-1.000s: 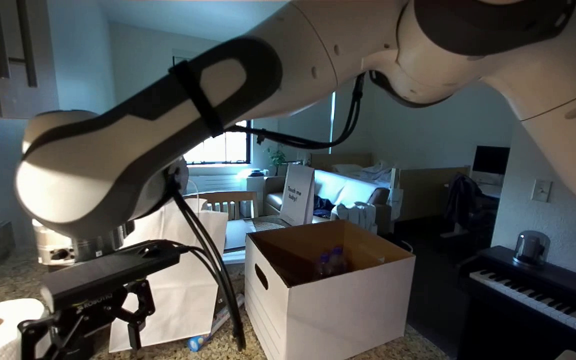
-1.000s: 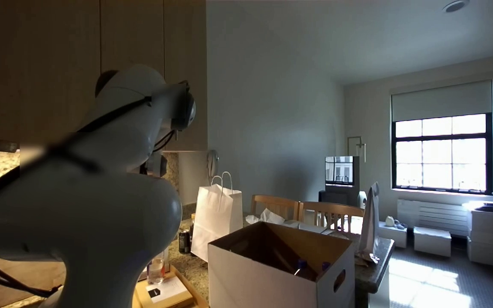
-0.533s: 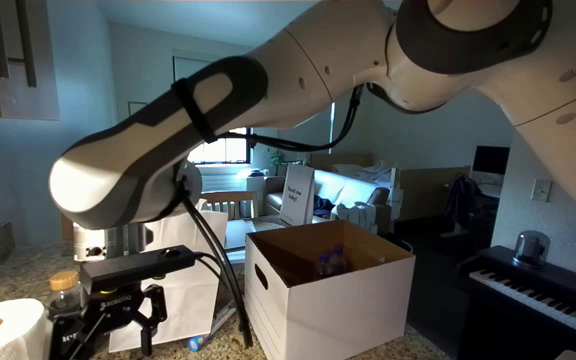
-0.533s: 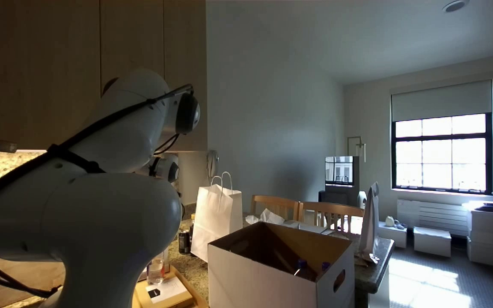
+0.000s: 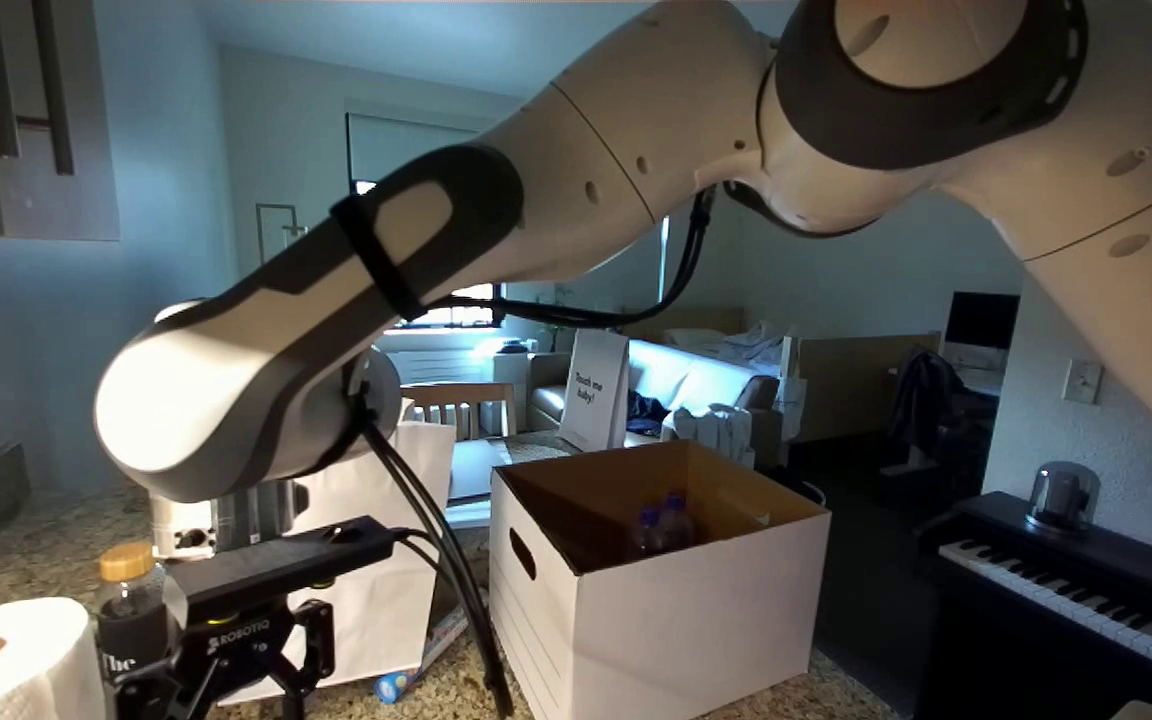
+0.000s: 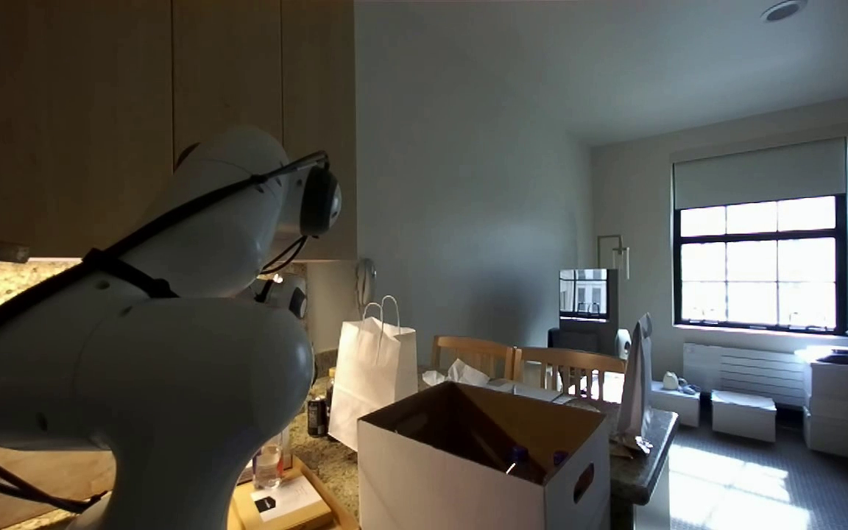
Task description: Place four empty bottles inside the white storage box
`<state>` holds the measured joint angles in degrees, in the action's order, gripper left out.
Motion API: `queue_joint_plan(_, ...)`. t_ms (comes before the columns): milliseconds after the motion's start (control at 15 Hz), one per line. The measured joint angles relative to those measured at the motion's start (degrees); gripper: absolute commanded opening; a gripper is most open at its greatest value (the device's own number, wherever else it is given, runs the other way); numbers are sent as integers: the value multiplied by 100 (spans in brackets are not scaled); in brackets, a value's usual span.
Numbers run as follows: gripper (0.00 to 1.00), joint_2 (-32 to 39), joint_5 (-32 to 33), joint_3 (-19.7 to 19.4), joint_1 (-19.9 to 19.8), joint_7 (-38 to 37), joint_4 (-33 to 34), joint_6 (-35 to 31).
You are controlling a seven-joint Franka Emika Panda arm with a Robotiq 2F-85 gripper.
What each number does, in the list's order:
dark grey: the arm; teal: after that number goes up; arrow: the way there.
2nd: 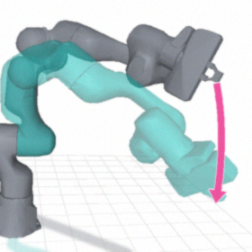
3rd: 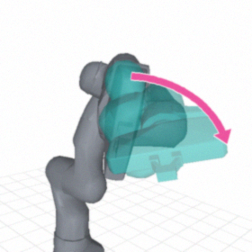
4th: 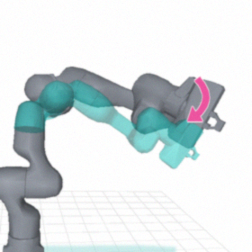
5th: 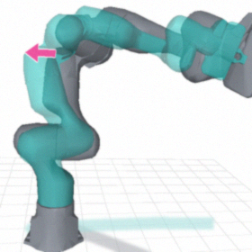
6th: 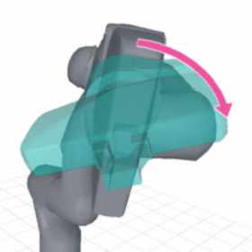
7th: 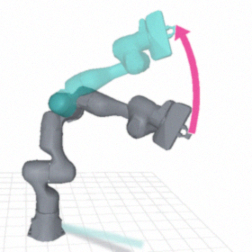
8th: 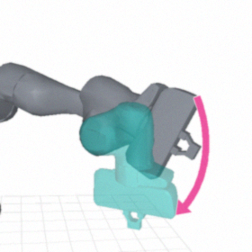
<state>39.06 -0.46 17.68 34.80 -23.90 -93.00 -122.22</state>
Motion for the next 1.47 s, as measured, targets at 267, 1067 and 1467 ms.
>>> queue_joint_plan(267,26,27,3,-127,148,-6,0,-141)
queue_joint_plan(1067,63,38,94,-683,785,-226,-1,-561)
queue_joint_plan(1467,99,61,133,-917,1058,-415,-13,-755)
